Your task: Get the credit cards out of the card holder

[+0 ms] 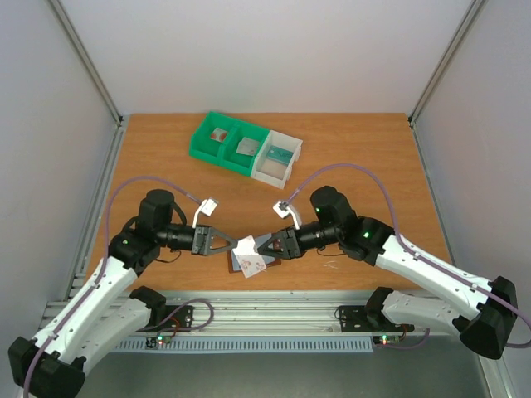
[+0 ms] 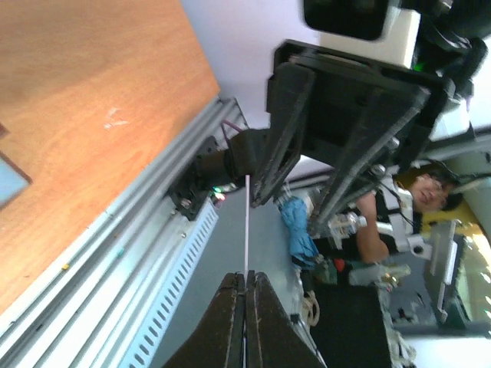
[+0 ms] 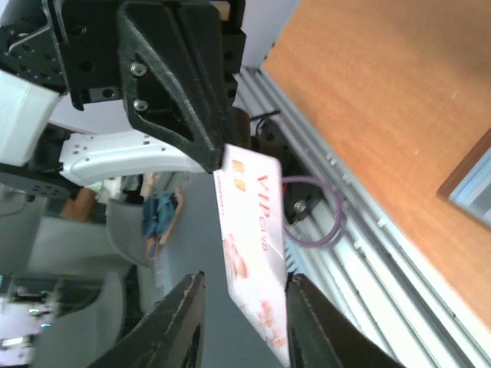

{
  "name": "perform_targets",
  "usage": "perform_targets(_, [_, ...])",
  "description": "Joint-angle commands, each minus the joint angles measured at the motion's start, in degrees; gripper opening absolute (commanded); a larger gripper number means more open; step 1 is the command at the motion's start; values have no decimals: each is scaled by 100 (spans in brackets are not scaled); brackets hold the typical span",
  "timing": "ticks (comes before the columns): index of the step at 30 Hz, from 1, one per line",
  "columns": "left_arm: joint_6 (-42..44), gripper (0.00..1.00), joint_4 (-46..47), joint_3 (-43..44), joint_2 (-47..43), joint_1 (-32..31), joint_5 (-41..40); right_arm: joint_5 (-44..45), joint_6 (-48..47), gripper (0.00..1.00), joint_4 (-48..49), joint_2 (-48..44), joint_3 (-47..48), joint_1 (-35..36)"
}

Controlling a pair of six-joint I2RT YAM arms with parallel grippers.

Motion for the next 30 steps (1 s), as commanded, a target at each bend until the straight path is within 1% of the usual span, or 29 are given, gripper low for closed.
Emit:
perform_targets(1, [58,1,-180,325,-110,-23,-881,758,-22,39,-266,-358,123,-48])
perform_targets(7, [-64,0,-108,484,-109,-23,-2041,1870,-23,67,-872,-728,154,-48])
perform_targets(10, [-103,0,-172,553,-66,-23,-2826,2669,134,74,-1278,-773,245,-47])
perform_targets(11, [-107,0,-204,587,-47,-23,-3155,3084,228,76,-1418,-736,290,-48])
perform_targets(16, [-99,0,-532,809,107,-23,-4410,4380,399,78,-1812,-300,597,-48])
perform_targets(20, [-11,0,-815,911,393,-15,-5268,5690,416,78,-2091,509,1160,-110])
perform_targets(22, [-3,0,-920,941,508,-7,-5632,6134,439,78,-2088,928,1407,-215])
perform_targets(25, [6,0,-974,950,604,16,-5962,6309,406,78,-1839,1568,1645,-520])
perform_targets(30, [-41,0,-933,891,645,109,-6033,5813,540,77,-1489,2716,2085,-1245])
